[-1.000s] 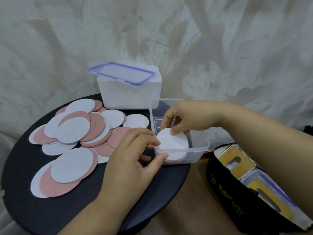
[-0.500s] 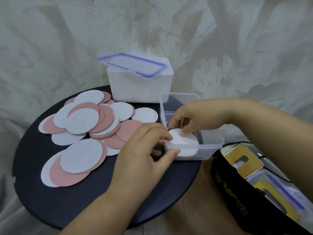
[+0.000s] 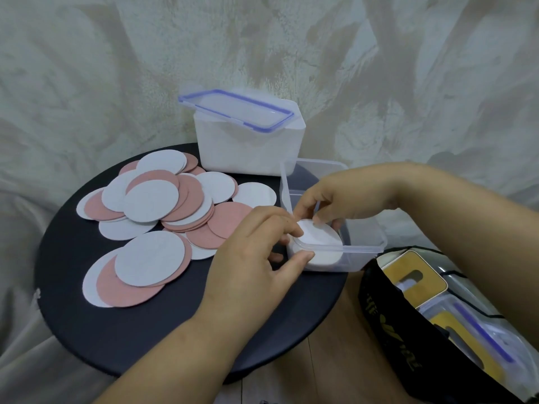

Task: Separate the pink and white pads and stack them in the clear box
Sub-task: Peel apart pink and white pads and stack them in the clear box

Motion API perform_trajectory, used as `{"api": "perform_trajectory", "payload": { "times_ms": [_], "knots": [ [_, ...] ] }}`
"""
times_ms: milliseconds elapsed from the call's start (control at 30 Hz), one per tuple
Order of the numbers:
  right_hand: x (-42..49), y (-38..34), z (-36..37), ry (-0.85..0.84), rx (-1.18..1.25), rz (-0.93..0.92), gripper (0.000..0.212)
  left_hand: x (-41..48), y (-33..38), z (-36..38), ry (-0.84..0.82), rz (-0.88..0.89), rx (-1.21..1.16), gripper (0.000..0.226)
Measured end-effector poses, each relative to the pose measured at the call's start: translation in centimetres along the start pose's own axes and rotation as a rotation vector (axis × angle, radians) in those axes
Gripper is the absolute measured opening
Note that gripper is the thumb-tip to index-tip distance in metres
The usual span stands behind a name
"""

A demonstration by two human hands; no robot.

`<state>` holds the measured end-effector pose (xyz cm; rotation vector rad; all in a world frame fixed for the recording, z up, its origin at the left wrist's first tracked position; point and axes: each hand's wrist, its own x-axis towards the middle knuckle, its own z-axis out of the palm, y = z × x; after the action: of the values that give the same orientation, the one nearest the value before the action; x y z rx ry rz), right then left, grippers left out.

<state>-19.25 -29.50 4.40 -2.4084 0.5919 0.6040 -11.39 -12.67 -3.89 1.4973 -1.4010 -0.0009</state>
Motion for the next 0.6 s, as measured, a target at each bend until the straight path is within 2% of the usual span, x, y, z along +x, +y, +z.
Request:
{"api": "perform_trajectory", "payload": {
  "times_ms": [200, 333, 433, 500, 600],
  "knots": [
    [-0.8, -0.9, 0.3, 0.087, -0.044, 0.032, 0.023, 0.0, 0.3, -1.0, -0.048, -0.079, -0.047, 0.027],
    [-2.2, -1.8, 0.3, 0.36, -0.153, 0.001, 0.019, -0.6, 0.0, -4.3, 0.011, -0.16, 0.008, 0.023],
    [-3.2, -4.0, 1.0, 0.555, -0.05, -0.115, 0.016, -1.6, -1.3, -7.6, 0.069, -0.2, 0.208, 0.017],
    [-3.1, -5.7, 2.0, 0.619, -0.017, -0.187, 0.017, -2.6, -2.8, -9.2, 0.05, -0.255, 0.362, 0.018],
    [-1.9, -8.1, 4.2, 0.606, -0.06, -0.268, 0.02, -4.2, -4.3, -10.3, -0.057, -0.335, 0.537, 0.044]
  ]
}}
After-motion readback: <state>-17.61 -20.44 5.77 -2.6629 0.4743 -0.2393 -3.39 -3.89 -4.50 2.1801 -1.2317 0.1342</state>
